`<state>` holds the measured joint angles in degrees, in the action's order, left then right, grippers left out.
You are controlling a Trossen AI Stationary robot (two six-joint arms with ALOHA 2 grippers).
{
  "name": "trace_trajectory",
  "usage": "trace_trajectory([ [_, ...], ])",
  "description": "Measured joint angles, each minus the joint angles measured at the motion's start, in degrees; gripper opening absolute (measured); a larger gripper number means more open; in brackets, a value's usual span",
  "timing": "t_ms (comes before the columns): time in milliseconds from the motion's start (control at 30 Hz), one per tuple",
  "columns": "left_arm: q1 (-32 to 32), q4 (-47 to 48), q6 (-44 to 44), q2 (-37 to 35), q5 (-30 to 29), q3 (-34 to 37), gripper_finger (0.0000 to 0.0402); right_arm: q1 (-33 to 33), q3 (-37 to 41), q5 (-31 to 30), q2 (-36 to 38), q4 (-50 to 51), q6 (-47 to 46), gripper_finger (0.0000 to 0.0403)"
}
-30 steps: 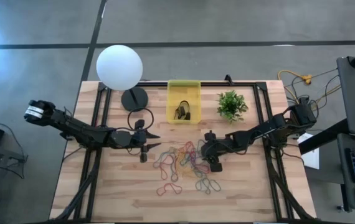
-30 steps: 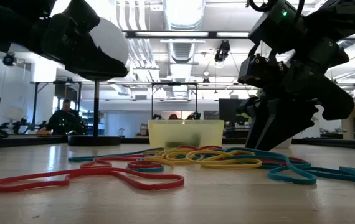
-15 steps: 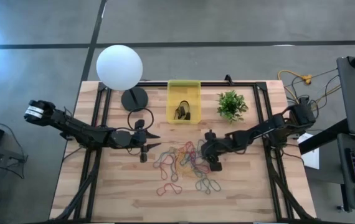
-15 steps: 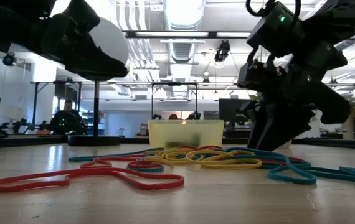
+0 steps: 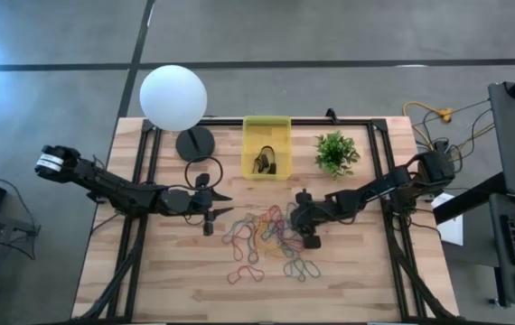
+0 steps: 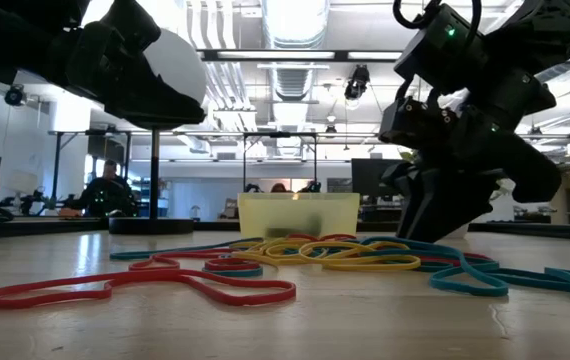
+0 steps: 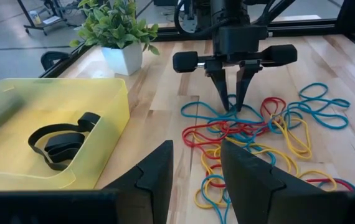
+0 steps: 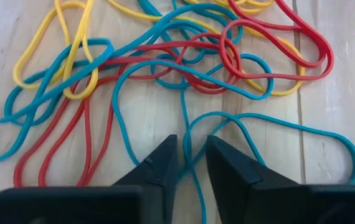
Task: Pick and place rubber bands into bin
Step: Put the blue rubber band into the yellow bin
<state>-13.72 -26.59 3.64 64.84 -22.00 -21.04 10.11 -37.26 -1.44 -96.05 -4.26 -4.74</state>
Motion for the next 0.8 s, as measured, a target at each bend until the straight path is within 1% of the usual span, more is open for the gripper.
trace_trajectory([
  [133,0.0,-0.02,0.08,0.0,0.0,0.02,0.0118,0.0,0.0,0.09,0.2,0.04,1.79,0.0019],
  [167,0.0,0.0,0.1,0.0,0.0,0.02,0.0118,0.0,0.0,0.07,0.22,0.03,1.95,0.0014],
  [533,0.0,0.0,0.25,0.0,0.0,0.02,0.0118,0.0,0.09,0.01,1.26,0.09,1.93,0.0008],
  [633,0.0,0.0,0.28,0.0,0.0,0.02,0.0118,0.13,0.09,0.01,3.43,0.03,2.12,0.0008],
  [800,0.0,0.0,0.27,0.0,0.0,0.02,0.0118,0.13,0.09,0.01,9.35,1.42,3.21,0.0008],
])
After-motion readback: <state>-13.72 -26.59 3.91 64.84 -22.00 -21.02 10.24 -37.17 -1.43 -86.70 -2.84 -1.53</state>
